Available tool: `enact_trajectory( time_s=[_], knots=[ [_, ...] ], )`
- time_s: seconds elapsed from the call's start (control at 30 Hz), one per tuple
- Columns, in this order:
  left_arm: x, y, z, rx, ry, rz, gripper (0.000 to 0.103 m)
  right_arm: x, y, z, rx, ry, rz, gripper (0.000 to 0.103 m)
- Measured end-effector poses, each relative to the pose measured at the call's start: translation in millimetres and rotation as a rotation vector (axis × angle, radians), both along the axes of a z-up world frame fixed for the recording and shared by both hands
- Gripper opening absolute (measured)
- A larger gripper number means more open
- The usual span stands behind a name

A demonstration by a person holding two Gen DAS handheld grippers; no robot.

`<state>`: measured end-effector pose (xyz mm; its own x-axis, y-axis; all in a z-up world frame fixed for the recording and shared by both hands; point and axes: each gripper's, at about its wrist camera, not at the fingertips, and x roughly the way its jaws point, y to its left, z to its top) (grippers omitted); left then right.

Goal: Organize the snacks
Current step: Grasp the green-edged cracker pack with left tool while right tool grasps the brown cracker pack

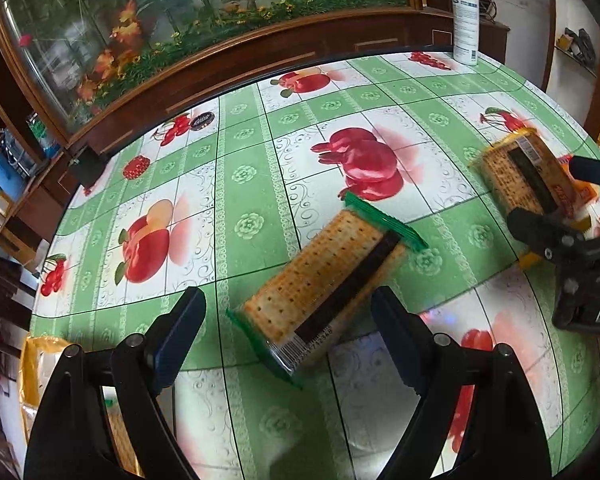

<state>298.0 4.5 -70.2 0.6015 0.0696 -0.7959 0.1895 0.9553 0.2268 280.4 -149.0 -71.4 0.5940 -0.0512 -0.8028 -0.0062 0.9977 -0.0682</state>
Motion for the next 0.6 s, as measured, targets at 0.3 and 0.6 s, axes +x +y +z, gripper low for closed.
enact_trajectory(
  time_s=[0.3, 0.6],
  knots=[
    [14.8, 1.5, -5.0, -0.058, 0.032, -0.012, 0.085, 13.3, 20.8, -11.2, -0.092, 0.021, 0.001, 0.102],
    [23.6, 4.8, -11.0, -0.137, 0.057, 0.001, 0.086, 20.5, 13.6, -22.5, -0.105, 0.041, 0.014, 0.103]
  ],
)
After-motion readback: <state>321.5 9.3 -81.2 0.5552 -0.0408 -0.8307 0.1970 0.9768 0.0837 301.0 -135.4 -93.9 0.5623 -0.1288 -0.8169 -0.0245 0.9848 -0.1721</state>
